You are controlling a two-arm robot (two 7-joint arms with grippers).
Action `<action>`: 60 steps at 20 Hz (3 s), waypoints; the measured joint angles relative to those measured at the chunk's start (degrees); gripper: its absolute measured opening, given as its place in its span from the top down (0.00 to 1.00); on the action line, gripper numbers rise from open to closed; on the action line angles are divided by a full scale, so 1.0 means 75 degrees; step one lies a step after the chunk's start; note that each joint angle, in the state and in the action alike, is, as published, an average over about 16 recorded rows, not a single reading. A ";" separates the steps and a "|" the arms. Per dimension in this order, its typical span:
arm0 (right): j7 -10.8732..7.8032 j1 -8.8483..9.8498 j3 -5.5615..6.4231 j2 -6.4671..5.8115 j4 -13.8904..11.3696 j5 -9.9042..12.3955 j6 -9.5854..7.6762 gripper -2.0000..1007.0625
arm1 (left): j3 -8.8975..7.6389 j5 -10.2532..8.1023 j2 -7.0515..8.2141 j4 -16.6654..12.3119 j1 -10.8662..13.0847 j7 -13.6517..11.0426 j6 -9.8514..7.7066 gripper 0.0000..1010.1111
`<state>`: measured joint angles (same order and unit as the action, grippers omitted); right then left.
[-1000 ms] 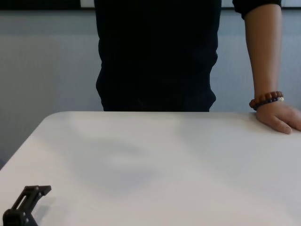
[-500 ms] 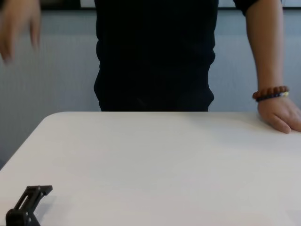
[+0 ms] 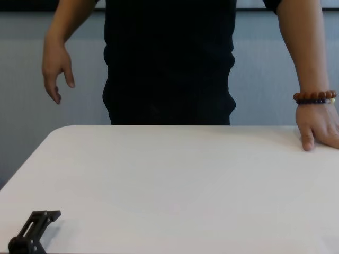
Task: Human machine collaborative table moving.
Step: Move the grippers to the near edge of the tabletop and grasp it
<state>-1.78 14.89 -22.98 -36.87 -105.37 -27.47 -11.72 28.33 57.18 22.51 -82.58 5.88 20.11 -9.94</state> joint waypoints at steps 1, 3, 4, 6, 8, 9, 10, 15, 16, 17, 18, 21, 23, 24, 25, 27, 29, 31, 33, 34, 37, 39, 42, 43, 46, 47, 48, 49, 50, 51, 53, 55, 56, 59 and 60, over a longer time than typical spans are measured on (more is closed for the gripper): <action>-0.0013 -0.0008 -0.0027 -0.0007 -0.0016 -0.0120 -0.0077 0.00 | -0.0005 -0.0005 -0.0004 0.0004 0.0000 -0.0005 0.0011 0.01; -0.0043 -0.0030 -0.0092 -0.0027 -0.0049 -0.0389 -0.0251 0.00 | -0.0011 -0.0015 -0.0006 0.0008 0.0000 -0.0013 0.0031 0.01; -0.0057 -0.0044 -0.0130 -0.0038 -0.0064 -0.0536 -0.0344 0.00 | -0.0012 -0.0020 -0.0006 0.0008 0.0001 -0.0014 0.0037 0.01; -0.0082 -0.0077 -0.0213 -0.0059 -0.0091 -0.0843 -0.0534 0.00 | -0.0012 -0.0024 -0.0004 0.0007 0.0001 -0.0008 0.0038 0.01; -0.0107 -0.0115 -0.0303 -0.0078 -0.0107 -0.1154 -0.0720 0.00 | -0.0010 -0.0023 -0.0003 0.0006 0.0001 0.0001 0.0031 0.01; -0.0118 -0.0136 -0.0349 -0.0085 -0.0109 -0.1309 -0.0809 0.00 | -0.0009 -0.0022 -0.0003 0.0005 0.0001 0.0004 0.0026 0.01; -0.0129 -0.0158 -0.0394 -0.0090 -0.0105 -0.1460 -0.0890 0.00 | -0.0008 -0.0022 -0.0002 0.0005 0.0001 0.0008 0.0022 0.01; -0.0177 -0.0289 -0.0638 -0.0074 -0.0034 -0.2205 -0.1267 0.00 | -0.0004 -0.0017 0.0000 0.0003 0.0000 0.0022 0.0002 0.01; -0.0177 -0.0316 -0.0685 -0.0059 -0.0008 -0.2346 -0.1337 0.00 | -0.0003 -0.0016 0.0001 0.0002 0.0000 0.0024 -0.0001 0.01; -0.0173 -0.0343 -0.0731 -0.0038 0.0022 -0.2489 -0.1410 0.00 | -0.0002 -0.0015 0.0001 0.0002 0.0000 0.0026 -0.0004 0.01; -0.0162 -0.0369 -0.0772 -0.0014 0.0054 -0.2621 -0.1475 0.00 | -0.0002 -0.0014 0.0002 0.0001 -0.0001 0.0028 -0.0007 0.01; -0.0102 -0.0438 -0.0880 0.0079 0.0169 -0.2988 -0.1656 0.00 | 0.0000 -0.0012 0.0003 0.0000 -0.0001 0.0032 -0.0014 0.01; -0.0048 -0.0475 -0.0936 0.0158 0.0257 -0.3197 -0.1755 0.00 | 0.0001 -0.0011 0.0003 -0.0001 -0.0002 0.0035 -0.0018 0.01; -0.0019 -0.0492 -0.0960 0.0199 0.0302 -0.3294 -0.1800 0.00 | 0.0002 -0.0010 0.0004 -0.0002 -0.0002 0.0036 -0.0020 0.01; 0.0009 -0.0507 -0.0980 0.0241 0.0349 -0.3383 -0.1839 0.00 | 0.0003 -0.0010 0.0004 -0.0002 -0.0003 0.0037 -0.0022 0.01; 0.0061 -0.0538 -0.1019 0.0329 0.0447 -0.3549 -0.1908 0.00 | 0.0004 -0.0008 0.0004 -0.0003 -0.0003 0.0039 -0.0025 0.01; 0.0108 -0.0565 -0.1046 0.0419 0.0546 -0.3683 -0.1959 0.00 | 0.0005 -0.0007 0.0004 -0.0004 -0.0004 0.0041 -0.0027 0.01; 0.0146 -0.0593 -0.1071 0.0505 0.0647 -0.3801 -0.1991 0.00 | 0.0006 -0.0006 0.0004 -0.0005 -0.0004 0.0042 -0.0029 0.01; 0.0173 -0.0629 -0.1099 0.0584 0.0749 -0.3910 -0.2001 0.00 | 0.0006 -0.0005 0.0004 -0.0006 -0.0004 0.0044 -0.0031 0.01; 0.0180 -0.0651 -0.1115 0.0623 0.0801 -0.3962 -0.2001 0.00 | 0.0007 -0.0004 0.0005 -0.0006 -0.0004 0.0044 -0.0031 0.01; 0.0167 -0.0725 -0.1168 0.0727 0.0952 -0.4116 -0.1991 0.00 | 0.0008 -0.0003 0.0005 -0.0007 -0.0004 0.0046 -0.0033 0.01; 0.0138 -0.0780 -0.1207 0.0785 0.1045 -0.4217 -0.1985 0.00 | 0.0008 -0.0002 0.0005 -0.0007 -0.0004 0.0046 -0.0034 0.01; 0.0087 -0.0857 -0.1257 0.0861 0.1167 -0.4357 -0.1980 0.00 | 0.0009 -0.0002 0.0005 -0.0007 -0.0004 0.0047 -0.0036 0.01; 0.0074 -0.0880 -0.1269 0.0883 0.1201 -0.4401 -0.1979 0.00 | 0.0009 -0.0001 0.0005 -0.0007 -0.0004 0.0047 -0.0036 0.01; 0.0060 -0.0937 -0.1289 0.0942 0.1291 -0.4531 -0.1980 0.00 | 0.0009 -0.0001 0.0005 -0.0007 -0.0004 0.0047 -0.0037 0.01; 0.0063 -0.0952 -0.1290 0.0961 0.1319 -0.4574 -0.1980 0.00 | 0.0009 -0.0001 0.0005 -0.0007 -0.0004 0.0047 -0.0037 0.01; 0.0067 -0.0965 -0.1289 0.0978 0.1343 -0.4613 -0.1980 0.00 | 0.0009 -0.0001 0.0005 -0.0007 -0.0004 0.0047 -0.0038 0.01; 0.0070 -0.0975 -0.1286 0.0995 0.1366 -0.4651 -0.1980 0.00 | 0.0009 -0.0001 0.0005 -0.0007 -0.0004 0.0047 -0.0038 0.01; 0.0074 -0.0983 -0.1281 0.1009 0.1386 -0.4685 -0.1980 0.00 | 0.0009 -0.0001 0.0005 -0.0007 -0.0004 0.0047 -0.0038 0.01; 0.0080 -0.0988 -0.1273 0.1024 0.1406 -0.4717 -0.1978 0.00 | 0.0009 -0.0001 0.0005 -0.0007 -0.0004 0.0047 -0.0038 0.01; 0.0096 -0.0996 -0.1254 0.1052 0.1444 -0.4776 -0.1973 0.00 | 0.0009 -0.0001 0.0005 -0.0007 -0.0004 0.0047 -0.0038 0.01; 0.0118 -0.0999 -0.1227 0.1080 0.1479 -0.4825 -0.1961 0.00 | 0.0009 -0.0001 0.0005 -0.0007 -0.0004 0.0047 -0.0038 0.01; 0.0130 -0.1001 -0.1213 0.1094 0.1497 -0.4849 -0.1955 0.00 | 0.0009 -0.0001 0.0005 -0.0007 -0.0004 0.0047 -0.0038 0.01; 0.0178 -0.1007 -0.1169 0.1141 0.1559 -0.4914 -0.1925 0.00 | 0.0009 -0.0001 0.0005 -0.0007 -0.0004 0.0047 -0.0038 0.01; 0.0193 -0.1009 -0.1154 0.1157 0.1580 -0.4934 -0.1913 0.00 | 0.0009 -0.0002 0.0005 -0.0007 -0.0004 0.0047 -0.0038 0.01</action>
<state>-0.34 7.32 -31.64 -28.19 -93.52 -64.48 -26.07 28.40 57.17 22.55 -82.64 5.85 20.46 -10.22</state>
